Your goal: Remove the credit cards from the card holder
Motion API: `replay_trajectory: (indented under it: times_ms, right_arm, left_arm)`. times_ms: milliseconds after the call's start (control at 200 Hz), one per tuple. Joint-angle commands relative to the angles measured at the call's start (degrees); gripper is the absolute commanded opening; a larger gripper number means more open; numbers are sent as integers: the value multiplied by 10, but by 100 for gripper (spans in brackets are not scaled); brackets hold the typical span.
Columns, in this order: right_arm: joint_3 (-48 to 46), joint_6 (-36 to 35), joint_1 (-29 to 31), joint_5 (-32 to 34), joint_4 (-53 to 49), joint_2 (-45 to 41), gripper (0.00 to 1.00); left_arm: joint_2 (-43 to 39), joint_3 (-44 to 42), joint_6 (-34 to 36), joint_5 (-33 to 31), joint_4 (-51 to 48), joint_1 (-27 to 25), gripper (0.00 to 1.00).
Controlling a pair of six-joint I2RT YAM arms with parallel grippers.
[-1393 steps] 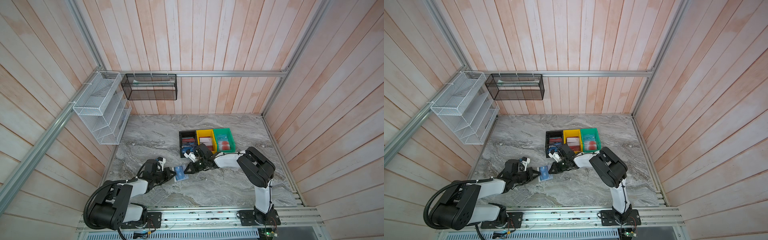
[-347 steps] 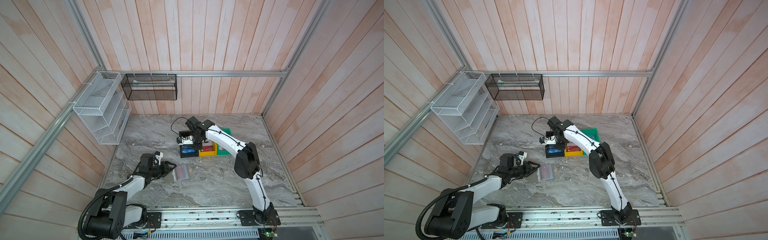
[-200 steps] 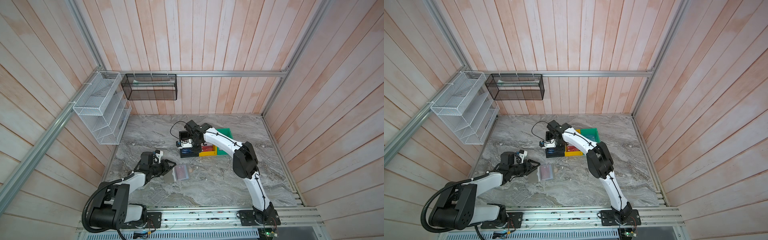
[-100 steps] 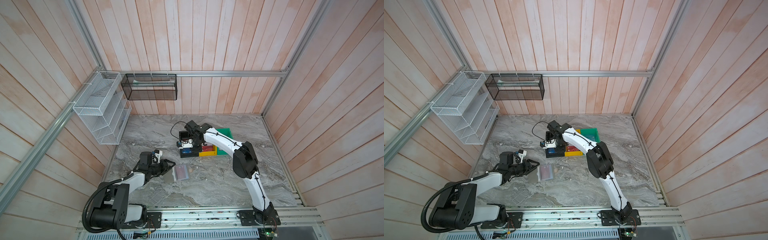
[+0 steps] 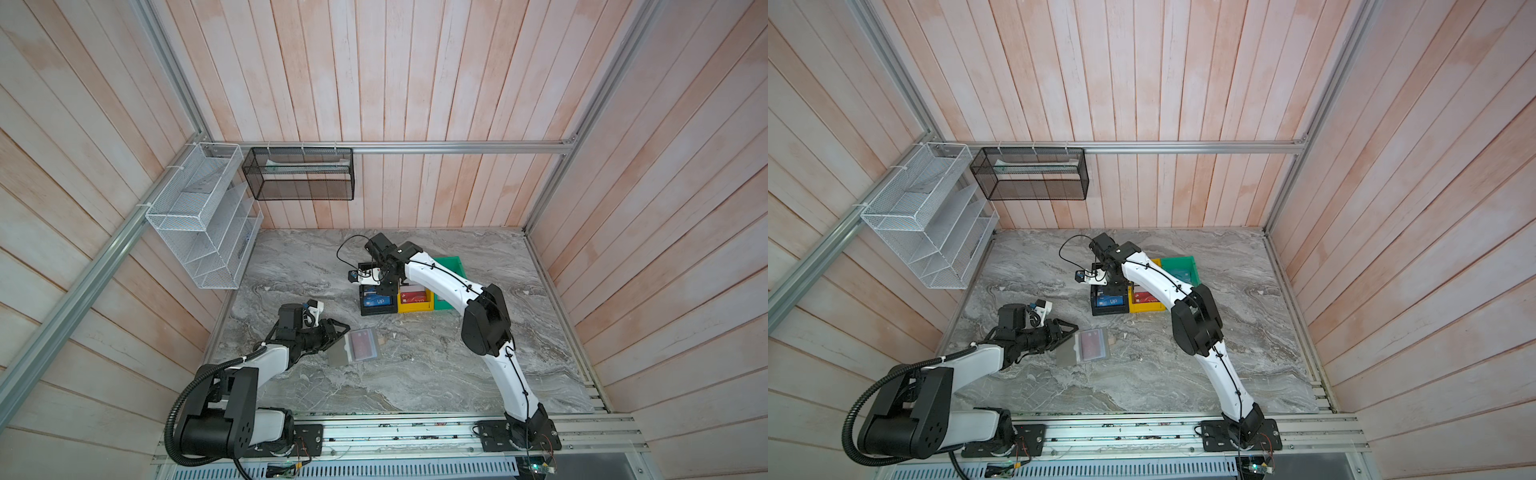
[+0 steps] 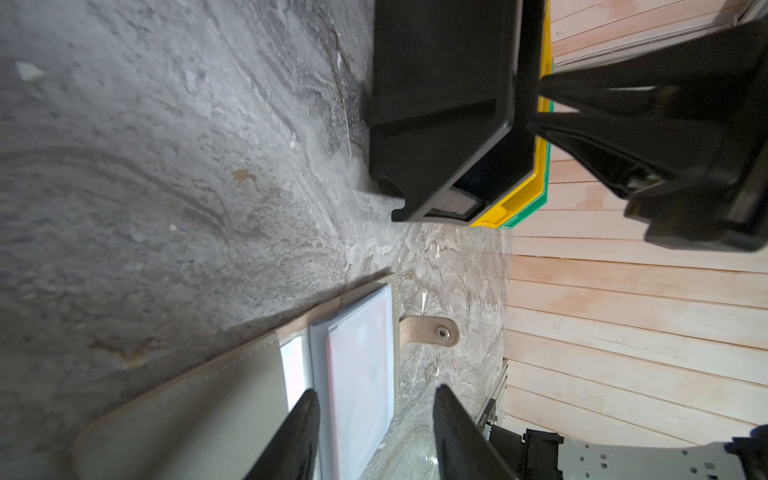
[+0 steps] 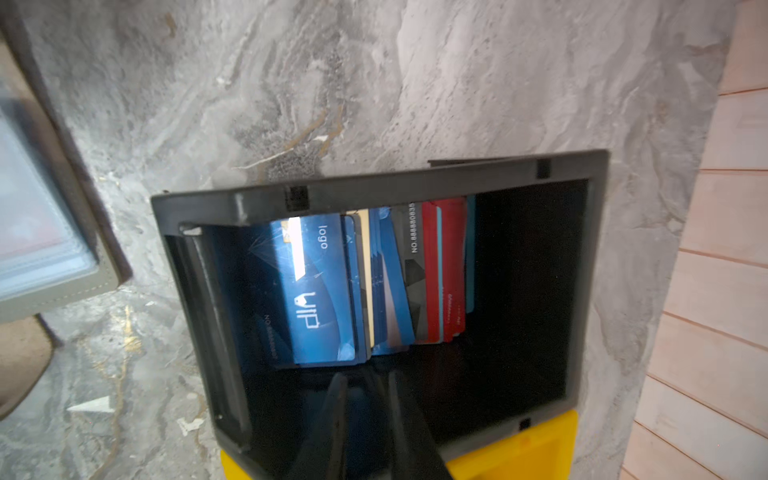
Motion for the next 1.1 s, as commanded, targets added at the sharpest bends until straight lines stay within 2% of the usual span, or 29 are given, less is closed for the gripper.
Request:
replay_trajectory:
  times_ms: [0, 95, 190, 330, 450, 545, 720, 1095]
  right_arm:
    - [10, 53, 16, -6, -15, -49, 20]
    - [-22, 117, 25, -51, -12, -83, 20]
    - [-113, 204, 34, -131, 36, -131, 20]
    - [-297, 328, 46, -250, 178, -207, 11]
    - [-441, 444, 49, -306, 328, -251, 1]
    - [-515, 496, 50, -328, 408, -263, 0]
    - [-578, 522, 52, -328, 471, -261, 0]
    - [-575, 506, 51, -282, 457, -213, 0]
  left_arm:
    - [-29, 5, 16, -22, -37, 3, 48]
    - [-60, 6, 13, -46, -81, 3, 49]
    - [-87, 7, 13, -70, -122, 3, 50]
    - [-110, -9, 4, -74, -132, 3, 51]
    - [-124, -21, -3, -76, -140, 3, 48]
    - [-128, -23, -3, -82, -153, 2, 44]
    - [-123, -45, -8, -99, -156, 2, 43]
    - [-81, -77, -22, -121, -124, -1, 42]
